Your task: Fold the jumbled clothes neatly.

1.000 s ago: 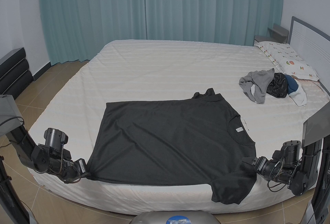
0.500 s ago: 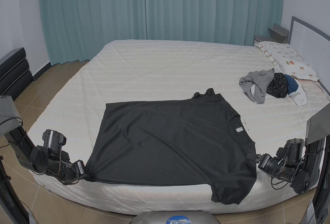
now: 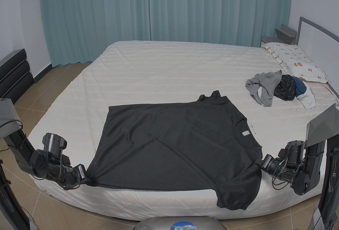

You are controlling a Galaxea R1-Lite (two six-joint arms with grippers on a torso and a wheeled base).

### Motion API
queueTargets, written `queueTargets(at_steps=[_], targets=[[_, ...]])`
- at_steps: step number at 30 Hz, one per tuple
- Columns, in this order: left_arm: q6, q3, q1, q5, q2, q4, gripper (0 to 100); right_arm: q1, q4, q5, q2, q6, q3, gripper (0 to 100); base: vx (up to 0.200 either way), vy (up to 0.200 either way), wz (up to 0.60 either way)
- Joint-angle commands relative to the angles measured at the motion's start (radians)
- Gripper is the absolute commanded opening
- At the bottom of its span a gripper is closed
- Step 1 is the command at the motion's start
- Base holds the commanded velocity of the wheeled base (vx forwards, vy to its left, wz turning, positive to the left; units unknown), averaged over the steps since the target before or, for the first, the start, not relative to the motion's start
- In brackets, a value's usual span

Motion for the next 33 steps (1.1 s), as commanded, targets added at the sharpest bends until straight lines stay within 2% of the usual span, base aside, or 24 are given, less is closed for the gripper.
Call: queueTargets(at_steps=[1, 13, 14, 21, 25, 30, 33], targets=[[-0.001, -0.003, 0.009, -0.001, 0.007, 0.001, 0, -0.014, -0.003, -0.001, 0.003, 0.001, -0.051, 0, 0.000, 0.000, 0.00], [-0.001, -0.001, 0.008, -0.018, 0.008, 0.001, 0, -0.014, -0.008, 0.002, 0.051, 0.002, -0.166, 0, 0.000, 0.000, 0.00], [-0.001, -0.003, 0.008, -0.021, 0.008, 0.001, 0, -0.014, -0.003, 0.002, 0.057, 0.002, -0.176, 100, 0.000, 0.000, 0.00], [-0.001, -0.003, 0.008, -0.022, 0.008, 0.001, 0, -0.024, -0.009, 0.002, 0.057, 0.005, -0.170, 100, 0.000, 0.000, 0.00], [-0.001, -0.004, 0.008, -0.022, 0.010, 0.001, 0, -0.047, -0.008, 0.019, -0.052, 0.014, -0.100, 100, 0.000, 0.000, 0.00], [-0.001, -0.003, 0.008, -0.024, 0.008, 0.001, 0, -0.050, -0.008, 0.151, -0.164, -0.001, 0.095, 100, 0.000, 0.000, 0.00], [-0.001, 0.002, 0.008, -0.024, 0.008, 0.001, 0, -0.047, -0.008, 0.222, -0.155, -0.050, 0.160, 100, 0.000, 0.000, 0.00]])
